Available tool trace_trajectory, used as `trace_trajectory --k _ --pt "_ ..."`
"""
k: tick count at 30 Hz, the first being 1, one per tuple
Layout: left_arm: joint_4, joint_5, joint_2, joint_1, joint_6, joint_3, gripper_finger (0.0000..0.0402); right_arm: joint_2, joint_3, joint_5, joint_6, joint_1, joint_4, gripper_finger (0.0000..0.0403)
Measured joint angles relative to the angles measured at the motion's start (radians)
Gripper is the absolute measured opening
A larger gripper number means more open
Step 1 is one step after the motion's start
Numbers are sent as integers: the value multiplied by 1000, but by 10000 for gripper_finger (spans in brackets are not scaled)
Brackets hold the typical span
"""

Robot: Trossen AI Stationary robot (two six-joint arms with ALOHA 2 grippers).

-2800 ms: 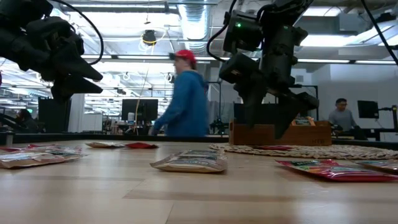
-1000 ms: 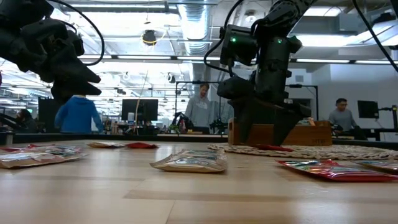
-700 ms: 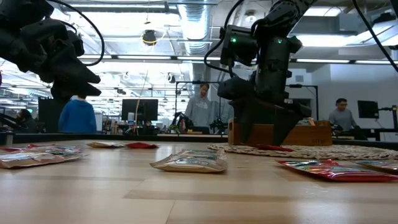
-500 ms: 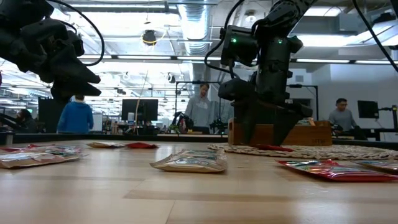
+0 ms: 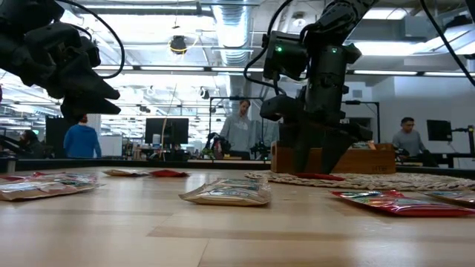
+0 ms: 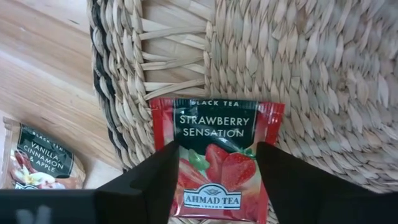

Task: Pick & Place Tea
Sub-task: Put the red tea pack into the middle compartment of the brown organizer

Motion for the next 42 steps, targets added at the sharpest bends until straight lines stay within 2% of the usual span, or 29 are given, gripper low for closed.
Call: trace_trajectory --k 9,14,19,26,29,37,42 --pt "0 0 0 0 0 0 188 1 0 -4 -25 1 6 135" --pt "0 0 0 0 0 0 188 1 0 -8 -35 1 13 119" --pt "0 0 0 0 0 0 188 1 1 -10 -27 1 15 140" --pt "0 0 0 0 6 0 188 -3 2 -38 -35 1 26 214" --pt "0 -1 0 0 19 0 188 -7 22 -45 -36 1 -8 232" --pt "-1 -2 0 0 19 0 188 -10 135 -45 -86 8 -89 228" --pt "-7 -1 0 0 19 0 188 -9 145 -35 -106 31 -126 214"
